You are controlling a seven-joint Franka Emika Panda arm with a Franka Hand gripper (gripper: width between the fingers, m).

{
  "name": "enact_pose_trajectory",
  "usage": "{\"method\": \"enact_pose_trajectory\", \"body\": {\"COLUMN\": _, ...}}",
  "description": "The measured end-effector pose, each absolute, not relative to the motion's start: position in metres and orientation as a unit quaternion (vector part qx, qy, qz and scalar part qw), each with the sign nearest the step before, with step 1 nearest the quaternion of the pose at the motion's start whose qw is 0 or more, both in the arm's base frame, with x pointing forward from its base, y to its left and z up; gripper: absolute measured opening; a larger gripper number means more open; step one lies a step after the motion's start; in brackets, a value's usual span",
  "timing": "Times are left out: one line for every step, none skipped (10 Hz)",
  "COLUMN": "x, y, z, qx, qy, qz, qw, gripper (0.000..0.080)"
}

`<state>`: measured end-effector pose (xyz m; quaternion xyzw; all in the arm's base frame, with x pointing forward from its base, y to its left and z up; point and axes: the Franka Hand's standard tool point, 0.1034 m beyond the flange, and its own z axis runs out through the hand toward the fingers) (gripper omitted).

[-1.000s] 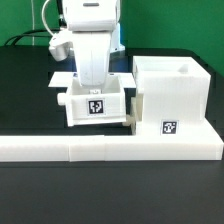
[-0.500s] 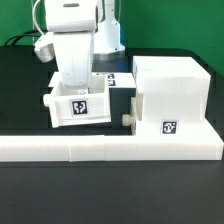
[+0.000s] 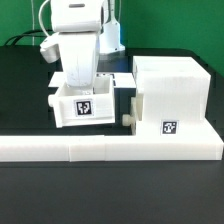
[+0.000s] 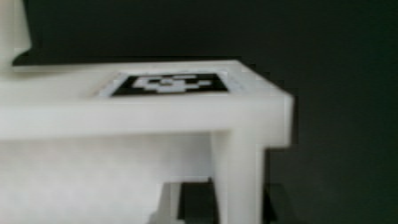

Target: Assemble drawer

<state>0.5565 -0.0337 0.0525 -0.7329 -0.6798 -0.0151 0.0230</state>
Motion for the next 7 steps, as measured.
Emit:
{"method": "enact_pose_trajectory", "body": {"x": 0.556, "y": -0.035, "z": 0.052, "qx": -0.732, "qy": -0.68, "qz": -0.015, "qw": 0.023, "gripper": 0.0038}}
{"method": "enact_pose_trajectory", "body": {"x": 0.556, "y": -0.037, "z": 0.052, "qx": -0.735, "qy": -0.677, "qz": -0.012, "qw": 0.021, "gripper": 0.0038}}
{"method": "enact_pose_trajectory", "body": {"x": 0.556, "y": -0.029, "z": 0.052, "qx": -0.742, "qy": -0.67, "qz": 0.005, "qw": 0.003, "gripper": 0.0038}}
{"method": "enact_pose_trajectory", "body": {"x": 0.556, "y": -0.02, "z": 0.053, "qx": -0.735, "qy": -0.678, "qz": 0.016, "qw": -0.009, "gripper": 0.0038}}
{"method": "enact_pose_trajectory", "body": {"x": 0.557, "y": -0.019, "z": 0.054, "qx": -0.734, "qy": -0.679, "qz": 0.016, "qw": -0.01, "gripper": 0.0038}}
{"method": "enact_pose_trajectory", "body": {"x": 0.556, "y": -0.021, "z": 0.052, "qx": -0.735, "qy": -0.678, "qz": 0.017, "qw": -0.009, "gripper": 0.0038}}
{"method": "enact_pose_trajectory", "body": {"x": 0.556, "y": -0.021, "z": 0.052, "qx": -0.735, "qy": -0.678, "qz": 0.017, "qw": -0.009, "gripper": 0.0038}}
